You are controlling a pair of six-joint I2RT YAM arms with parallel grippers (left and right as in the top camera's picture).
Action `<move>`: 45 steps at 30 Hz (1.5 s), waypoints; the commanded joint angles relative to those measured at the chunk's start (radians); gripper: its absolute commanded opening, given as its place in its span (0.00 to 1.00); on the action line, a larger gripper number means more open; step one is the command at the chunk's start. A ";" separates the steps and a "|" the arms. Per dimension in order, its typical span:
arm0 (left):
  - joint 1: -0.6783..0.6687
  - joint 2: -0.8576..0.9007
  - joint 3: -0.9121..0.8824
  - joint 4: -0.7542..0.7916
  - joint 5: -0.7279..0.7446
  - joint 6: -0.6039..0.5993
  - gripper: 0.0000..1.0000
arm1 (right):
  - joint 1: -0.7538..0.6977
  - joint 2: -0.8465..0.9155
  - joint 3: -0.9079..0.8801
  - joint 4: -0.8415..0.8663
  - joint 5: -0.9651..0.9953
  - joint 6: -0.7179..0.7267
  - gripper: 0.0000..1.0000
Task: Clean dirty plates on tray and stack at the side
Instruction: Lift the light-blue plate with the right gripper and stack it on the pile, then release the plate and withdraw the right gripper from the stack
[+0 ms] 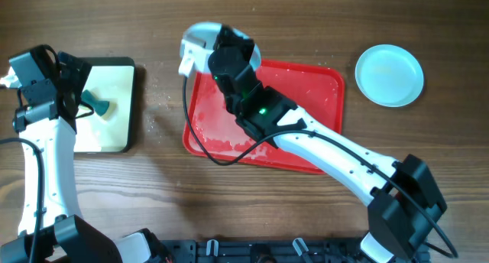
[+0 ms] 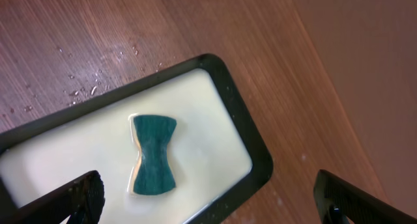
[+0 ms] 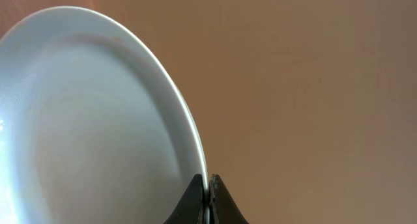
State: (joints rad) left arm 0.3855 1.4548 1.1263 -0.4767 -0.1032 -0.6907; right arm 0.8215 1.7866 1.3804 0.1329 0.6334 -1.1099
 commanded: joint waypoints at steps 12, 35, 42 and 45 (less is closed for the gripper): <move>-0.002 0.006 0.000 0.001 0.006 0.005 1.00 | -0.152 -0.020 0.016 -0.384 -0.101 0.420 0.04; -0.002 0.006 0.000 0.000 0.006 0.005 1.00 | -1.311 0.000 -0.148 -0.533 -0.808 1.242 0.10; -0.002 0.006 0.000 0.001 0.006 0.005 1.00 | -1.289 -0.001 -0.148 -0.572 -1.041 1.278 1.00; -0.002 0.006 0.000 0.001 0.006 0.005 1.00 | -1.249 -0.056 -0.148 -0.649 -1.053 1.324 0.99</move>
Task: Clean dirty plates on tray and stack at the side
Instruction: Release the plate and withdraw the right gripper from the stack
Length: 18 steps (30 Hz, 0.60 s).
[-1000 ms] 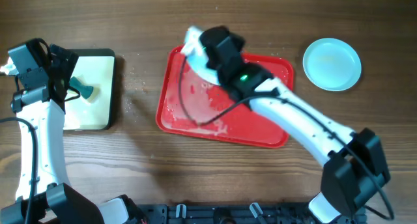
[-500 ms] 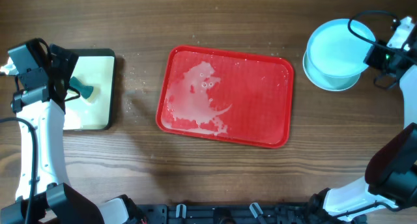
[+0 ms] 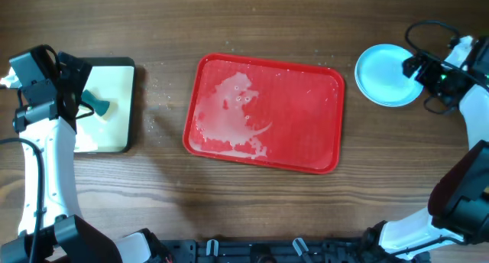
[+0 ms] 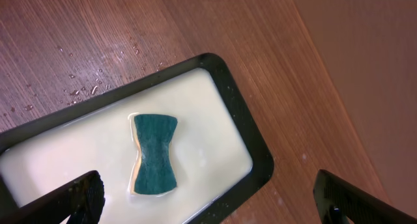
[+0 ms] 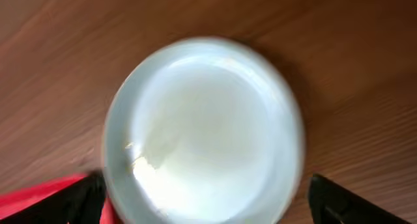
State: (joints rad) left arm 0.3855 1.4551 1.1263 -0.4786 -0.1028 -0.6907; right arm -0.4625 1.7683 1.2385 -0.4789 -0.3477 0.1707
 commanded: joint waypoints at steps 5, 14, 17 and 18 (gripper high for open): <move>-0.002 0.005 0.000 0.002 0.005 0.005 1.00 | 0.159 -0.323 -0.007 -0.192 -0.015 0.013 1.00; -0.002 0.005 0.000 0.003 0.005 0.005 1.00 | 0.569 -0.605 -0.124 -0.256 0.082 0.229 1.00; -0.002 0.005 0.000 0.002 0.005 0.005 1.00 | 0.569 -0.583 -0.124 -0.255 0.082 0.311 1.00; -0.002 0.005 0.000 0.002 0.005 0.005 1.00 | 0.569 -0.573 -0.124 -0.260 0.082 0.304 1.00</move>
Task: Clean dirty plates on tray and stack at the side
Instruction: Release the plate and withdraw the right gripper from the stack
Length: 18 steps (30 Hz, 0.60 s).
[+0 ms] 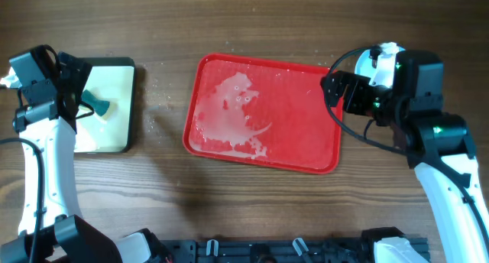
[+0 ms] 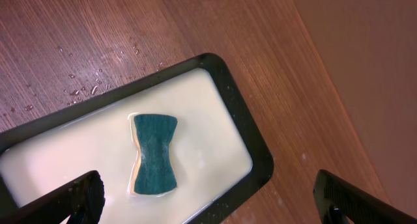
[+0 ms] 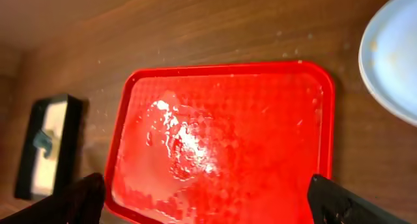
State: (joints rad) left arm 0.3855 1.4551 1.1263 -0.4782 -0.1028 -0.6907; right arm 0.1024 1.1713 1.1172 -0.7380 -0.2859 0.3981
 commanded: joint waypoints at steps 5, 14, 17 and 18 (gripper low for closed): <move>-0.002 0.005 0.000 0.002 0.005 0.005 1.00 | 0.005 0.031 -0.003 0.002 0.051 0.073 1.00; -0.002 0.005 0.000 0.002 0.005 0.005 1.00 | 0.005 -0.349 -0.487 0.499 0.183 -0.047 1.00; -0.002 0.005 0.000 0.002 0.005 0.005 1.00 | 0.005 -0.552 -0.821 0.871 0.182 -0.056 1.00; -0.002 0.005 0.000 0.002 0.005 0.005 1.00 | 0.005 -0.601 -0.895 0.949 0.182 -0.056 1.00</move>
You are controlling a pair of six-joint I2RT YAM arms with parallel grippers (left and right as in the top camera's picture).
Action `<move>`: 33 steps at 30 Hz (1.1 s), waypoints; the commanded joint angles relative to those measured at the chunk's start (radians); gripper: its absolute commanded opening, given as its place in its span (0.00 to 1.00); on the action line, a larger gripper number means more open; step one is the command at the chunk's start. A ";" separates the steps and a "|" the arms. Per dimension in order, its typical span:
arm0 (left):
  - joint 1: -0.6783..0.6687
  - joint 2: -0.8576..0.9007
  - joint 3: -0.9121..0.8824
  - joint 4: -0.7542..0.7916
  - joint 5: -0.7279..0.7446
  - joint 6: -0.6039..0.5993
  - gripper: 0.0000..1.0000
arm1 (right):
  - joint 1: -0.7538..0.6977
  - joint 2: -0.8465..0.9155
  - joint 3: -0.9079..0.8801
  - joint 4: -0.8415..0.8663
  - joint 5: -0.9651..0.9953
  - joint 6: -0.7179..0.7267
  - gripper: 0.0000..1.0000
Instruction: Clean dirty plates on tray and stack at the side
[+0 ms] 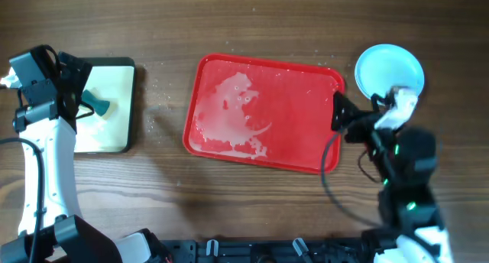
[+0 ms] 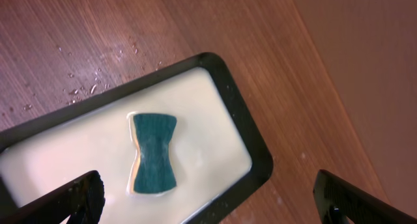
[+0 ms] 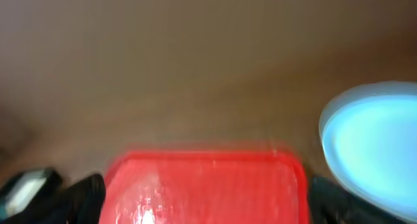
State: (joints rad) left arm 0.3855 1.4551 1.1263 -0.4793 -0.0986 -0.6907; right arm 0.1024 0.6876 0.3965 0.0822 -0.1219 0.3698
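Observation:
The red tray (image 1: 263, 114) lies mid-table with a wet smear on its left half and no plate on it. Pale blue-white plates (image 1: 389, 68) sit stacked on the wood off the tray's far right corner, seen as a blurred plate (image 3: 374, 142) in the right wrist view. My right gripper (image 1: 341, 118) hangs open and empty at the tray's right edge, with the blurred tray (image 3: 205, 182) under it. My left gripper (image 2: 208, 208) is open above the green sponge (image 2: 154, 154) floating in the black tub (image 2: 244, 129).
The tub (image 1: 131, 102) of milky water stands at the left table edge. Water drops (image 1: 157, 91) speckle the wood between tub and tray. My right arm's body (image 1: 405, 179) fills the near right corner.
My right arm has moved from over the tray's far right corner to lower beside its right edge, uncovering the stacked plates. Its wrist view is now blurred. The left arm has not moved.
My right gripper was shut on the rim of a white plate held over the tray's far left corner. Then the tray was bare and the gripper was open at the plates on the right. It then stood at the tray's right end, and stays there now.

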 commanded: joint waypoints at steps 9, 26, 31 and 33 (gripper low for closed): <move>-0.002 0.005 0.000 0.003 0.001 0.005 1.00 | -0.110 -0.480 -0.391 0.163 0.003 -0.029 1.00; -0.002 0.005 0.000 0.003 0.001 0.005 1.00 | -0.100 -0.685 -0.391 -0.080 0.037 -0.341 1.00; -0.002 0.005 0.000 0.003 0.001 0.005 1.00 | -0.100 -0.684 -0.391 -0.080 0.037 -0.341 1.00; -0.002 0.005 0.000 0.003 0.001 0.005 1.00 | -0.100 -0.684 -0.391 -0.080 0.037 -0.341 1.00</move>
State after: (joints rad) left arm 0.3855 1.4559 1.1263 -0.4786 -0.0990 -0.6907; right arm -0.0025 0.0193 0.0063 -0.0002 -0.0883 0.0425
